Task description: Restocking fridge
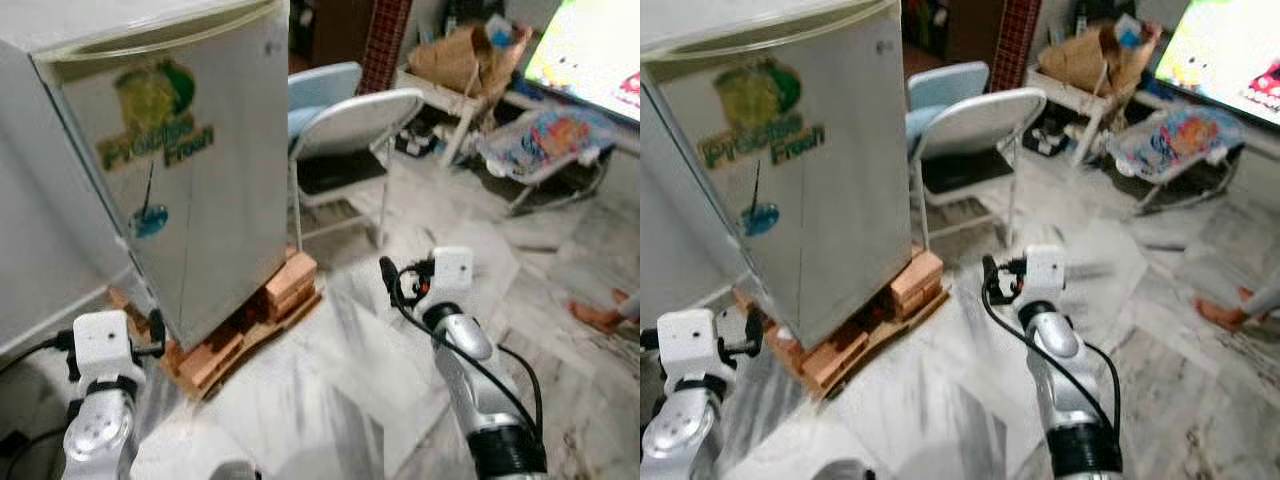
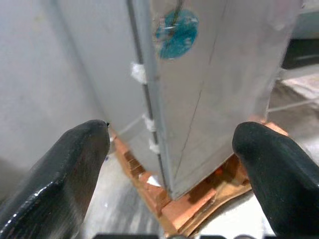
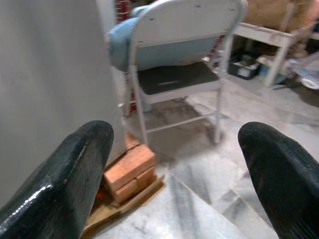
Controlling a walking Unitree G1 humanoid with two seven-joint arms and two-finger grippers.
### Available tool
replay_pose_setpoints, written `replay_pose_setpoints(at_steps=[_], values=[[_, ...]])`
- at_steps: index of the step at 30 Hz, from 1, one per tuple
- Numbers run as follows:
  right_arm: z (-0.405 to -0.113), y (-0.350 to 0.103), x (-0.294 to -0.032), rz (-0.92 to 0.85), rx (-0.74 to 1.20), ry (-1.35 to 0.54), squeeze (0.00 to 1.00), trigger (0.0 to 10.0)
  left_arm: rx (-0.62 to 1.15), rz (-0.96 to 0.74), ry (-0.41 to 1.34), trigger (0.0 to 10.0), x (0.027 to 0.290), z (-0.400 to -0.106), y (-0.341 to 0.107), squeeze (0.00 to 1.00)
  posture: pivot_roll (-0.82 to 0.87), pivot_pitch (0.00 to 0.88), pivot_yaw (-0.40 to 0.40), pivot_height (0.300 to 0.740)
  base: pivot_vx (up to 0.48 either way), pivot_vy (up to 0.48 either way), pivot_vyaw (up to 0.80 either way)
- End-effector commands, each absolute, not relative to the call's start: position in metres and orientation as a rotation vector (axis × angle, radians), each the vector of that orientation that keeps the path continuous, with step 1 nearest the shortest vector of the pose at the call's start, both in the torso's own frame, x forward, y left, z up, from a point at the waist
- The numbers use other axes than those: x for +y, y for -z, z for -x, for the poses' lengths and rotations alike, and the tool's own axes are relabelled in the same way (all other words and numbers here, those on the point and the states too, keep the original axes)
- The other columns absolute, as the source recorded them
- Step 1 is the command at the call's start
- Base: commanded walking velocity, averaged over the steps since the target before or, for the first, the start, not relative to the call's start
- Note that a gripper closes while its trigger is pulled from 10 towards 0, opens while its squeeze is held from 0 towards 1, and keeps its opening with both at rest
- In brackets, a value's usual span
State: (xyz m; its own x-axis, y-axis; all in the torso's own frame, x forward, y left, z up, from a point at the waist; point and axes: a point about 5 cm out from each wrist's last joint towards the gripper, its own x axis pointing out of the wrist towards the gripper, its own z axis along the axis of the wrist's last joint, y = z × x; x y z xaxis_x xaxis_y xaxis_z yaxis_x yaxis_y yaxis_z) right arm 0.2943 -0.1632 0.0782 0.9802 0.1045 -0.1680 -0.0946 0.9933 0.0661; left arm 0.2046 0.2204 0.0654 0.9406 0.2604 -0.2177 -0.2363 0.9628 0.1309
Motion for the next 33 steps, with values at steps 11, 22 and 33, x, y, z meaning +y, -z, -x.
replay_pose_setpoints(at_steps=[11, 22, 33], values=[[-0.285, -0.069, -0.174, -0.050, 0.195, -0.050, 0.00, 10.0, 0.260, -0.113, -0.210, 10.0, 0.217, -0.199, -0.060, 0.00, 0.06, 0.000, -0.060, 0.740, 0.000, 0.472, -0.29], [-0.290, -0.071, -0.170, -0.021, 0.184, -0.079, 0.00, 10.0, 0.266, -0.097, -0.189, 10.0, 0.217, -0.199, -0.059, 0.00, 0.06, 0.000, -0.066, 0.740, 0.000, 0.469, 0.00], [-0.291, -0.071, -0.164, -0.005, 0.181, -0.093, 0.00, 10.0, 0.263, -0.129, -0.153, 10.0, 0.222, -0.202, -0.062, 0.00, 0.05, 0.000, -0.057, 0.740, 0.000, 0.469, 0.00]])
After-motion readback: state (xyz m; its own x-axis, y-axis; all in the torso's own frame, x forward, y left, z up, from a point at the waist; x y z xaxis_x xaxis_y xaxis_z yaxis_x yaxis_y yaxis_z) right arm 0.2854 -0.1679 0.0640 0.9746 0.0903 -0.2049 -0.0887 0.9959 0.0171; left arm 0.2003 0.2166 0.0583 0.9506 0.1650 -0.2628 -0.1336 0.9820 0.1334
